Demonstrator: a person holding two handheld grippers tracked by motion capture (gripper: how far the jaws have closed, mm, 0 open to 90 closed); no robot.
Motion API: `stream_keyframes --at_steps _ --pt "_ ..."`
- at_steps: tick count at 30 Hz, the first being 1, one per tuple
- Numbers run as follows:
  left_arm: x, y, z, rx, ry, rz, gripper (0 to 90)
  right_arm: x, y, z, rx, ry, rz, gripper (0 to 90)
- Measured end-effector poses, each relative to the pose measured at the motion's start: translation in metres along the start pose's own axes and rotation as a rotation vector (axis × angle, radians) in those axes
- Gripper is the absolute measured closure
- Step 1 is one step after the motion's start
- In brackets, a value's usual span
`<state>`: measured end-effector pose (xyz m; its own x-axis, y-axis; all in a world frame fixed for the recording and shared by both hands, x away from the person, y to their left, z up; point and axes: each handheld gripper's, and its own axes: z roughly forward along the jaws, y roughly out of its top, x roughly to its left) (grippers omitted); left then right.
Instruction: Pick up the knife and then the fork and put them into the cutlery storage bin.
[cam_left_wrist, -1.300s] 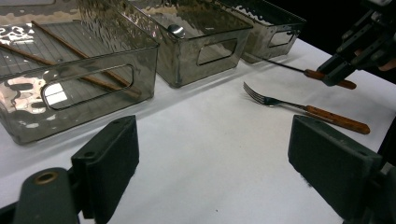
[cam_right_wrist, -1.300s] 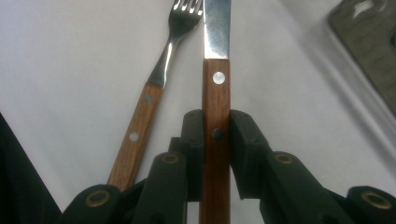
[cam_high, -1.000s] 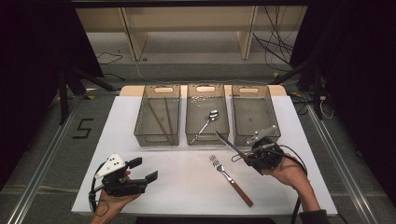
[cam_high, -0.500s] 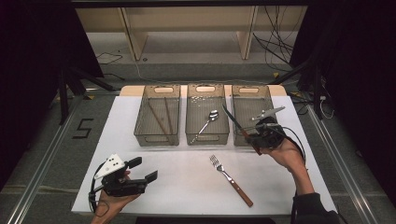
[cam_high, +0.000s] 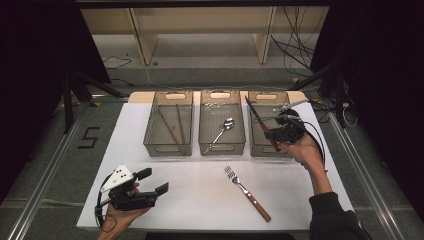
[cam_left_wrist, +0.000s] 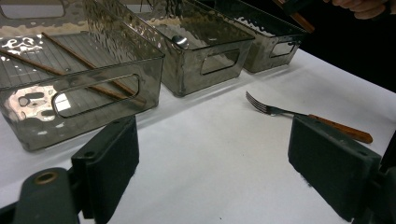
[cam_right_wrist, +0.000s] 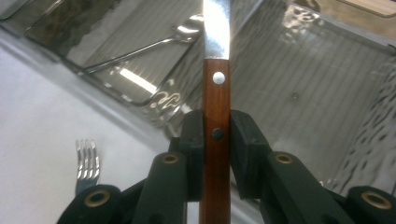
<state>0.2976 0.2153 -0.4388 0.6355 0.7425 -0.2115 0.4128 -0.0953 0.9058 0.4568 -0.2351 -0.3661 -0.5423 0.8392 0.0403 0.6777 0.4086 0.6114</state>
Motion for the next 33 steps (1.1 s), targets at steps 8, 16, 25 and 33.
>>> stream_keyframes --at_steps 8,16,25,33 --pt "0.0 0.0 0.001 0.002 -0.001 0.001 16.0 -0.014 0.01 0.008 -0.001 -0.027 0.069 76.9" --pt "0.0 0.0 0.0 0.0 -0.004 0.002 15.9 -0.028 0.018 0.017 0.004 -0.038 0.143 76.9" --pt "0.0 0.0 0.0 0.0 -0.005 0.001 15.9 -0.039 0.021 0.033 0.041 -0.07 0.208 76.8" --pt "-0.001 0.0 0.0 0.001 -0.008 0.002 15.9 -0.041 0.018 0.043 0.08 -0.077 0.237 76.7"
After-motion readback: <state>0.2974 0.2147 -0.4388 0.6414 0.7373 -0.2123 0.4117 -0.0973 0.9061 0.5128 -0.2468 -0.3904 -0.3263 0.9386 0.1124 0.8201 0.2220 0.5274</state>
